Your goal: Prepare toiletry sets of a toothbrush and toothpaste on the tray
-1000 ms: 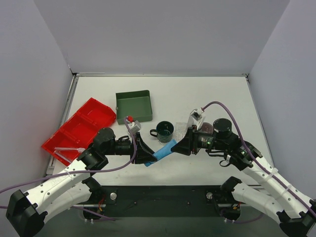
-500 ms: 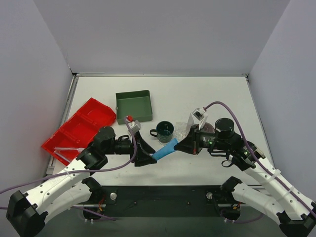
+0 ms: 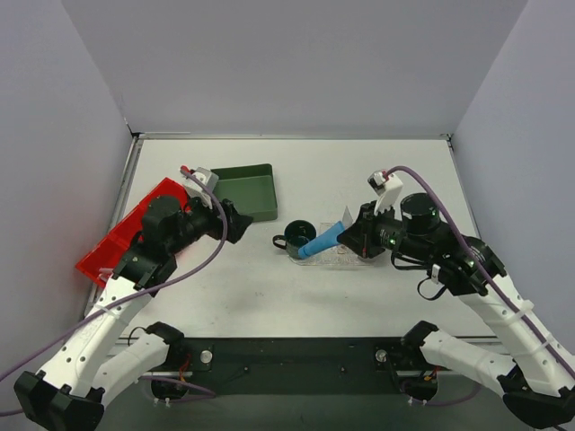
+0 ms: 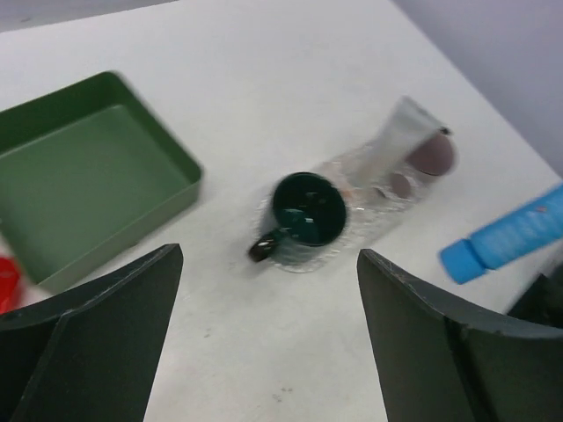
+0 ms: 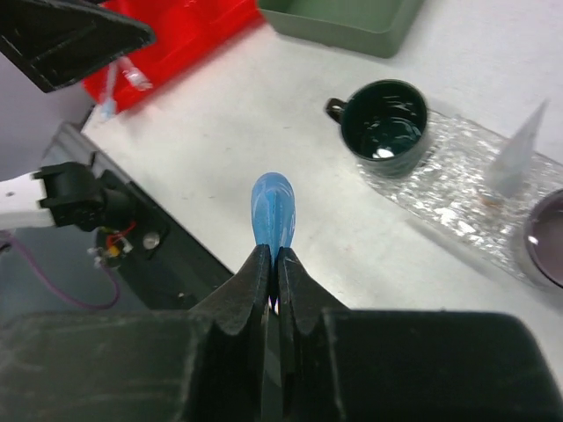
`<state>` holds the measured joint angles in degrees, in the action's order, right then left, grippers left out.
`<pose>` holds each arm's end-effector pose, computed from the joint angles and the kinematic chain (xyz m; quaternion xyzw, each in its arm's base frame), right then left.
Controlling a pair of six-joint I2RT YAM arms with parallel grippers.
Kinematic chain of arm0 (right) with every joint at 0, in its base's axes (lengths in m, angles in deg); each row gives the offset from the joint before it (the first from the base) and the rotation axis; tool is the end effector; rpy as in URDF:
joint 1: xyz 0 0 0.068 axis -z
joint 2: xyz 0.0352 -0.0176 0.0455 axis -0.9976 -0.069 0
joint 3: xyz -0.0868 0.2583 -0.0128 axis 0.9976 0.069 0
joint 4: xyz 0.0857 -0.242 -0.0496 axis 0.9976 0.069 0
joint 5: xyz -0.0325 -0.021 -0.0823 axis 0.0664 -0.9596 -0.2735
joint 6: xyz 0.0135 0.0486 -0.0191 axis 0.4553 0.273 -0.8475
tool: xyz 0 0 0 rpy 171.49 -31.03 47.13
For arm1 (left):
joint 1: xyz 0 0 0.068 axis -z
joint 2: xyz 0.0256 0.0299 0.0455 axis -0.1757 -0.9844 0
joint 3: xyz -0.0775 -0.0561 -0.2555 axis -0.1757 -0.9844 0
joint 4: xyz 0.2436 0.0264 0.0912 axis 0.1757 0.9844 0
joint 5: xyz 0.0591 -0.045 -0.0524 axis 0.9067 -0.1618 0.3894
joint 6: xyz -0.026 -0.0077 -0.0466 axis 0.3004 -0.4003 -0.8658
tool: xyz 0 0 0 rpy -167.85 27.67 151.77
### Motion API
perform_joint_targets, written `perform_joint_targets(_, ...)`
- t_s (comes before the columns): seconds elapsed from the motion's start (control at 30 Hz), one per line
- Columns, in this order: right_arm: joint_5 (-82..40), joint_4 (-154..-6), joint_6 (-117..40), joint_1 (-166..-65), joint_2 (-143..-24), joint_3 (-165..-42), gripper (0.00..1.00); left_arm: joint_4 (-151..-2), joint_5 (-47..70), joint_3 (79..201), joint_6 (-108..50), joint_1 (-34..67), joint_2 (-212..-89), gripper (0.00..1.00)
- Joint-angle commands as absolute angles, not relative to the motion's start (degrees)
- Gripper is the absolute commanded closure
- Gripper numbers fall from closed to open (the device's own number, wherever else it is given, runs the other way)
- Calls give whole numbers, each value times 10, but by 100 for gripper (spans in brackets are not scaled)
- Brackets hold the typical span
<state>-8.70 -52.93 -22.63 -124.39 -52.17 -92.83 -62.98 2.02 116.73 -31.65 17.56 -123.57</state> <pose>0.1285 0.1168 0.4145 -0.2109 0.7455 0.4272 0.4661 0.1668 -0.0999 0.3522 0.1852 0.7457 -0.3389 0.5430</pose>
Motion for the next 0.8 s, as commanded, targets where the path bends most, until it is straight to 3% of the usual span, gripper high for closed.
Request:
perform_joint_targets(0.0,-220,-469,-270,-1261,-563,-975,100,-587,177,1162,-300,120,-1250,9)
perform_joint_targets(0.13,-329,-454,-288,-1293,-608,-991,100,-587,193,1154,-297,112,-1240,9)
perform_joint_targets(0.37,-411,-453,-314,-1301,-666,-1018,100,-581,206,1150,-290,112,-1240,9)
perform_joint_targets(0.77,-429,-477,-341,-1282,-727,-1033,100,-575,208,1152,-288,112,-1243,9)
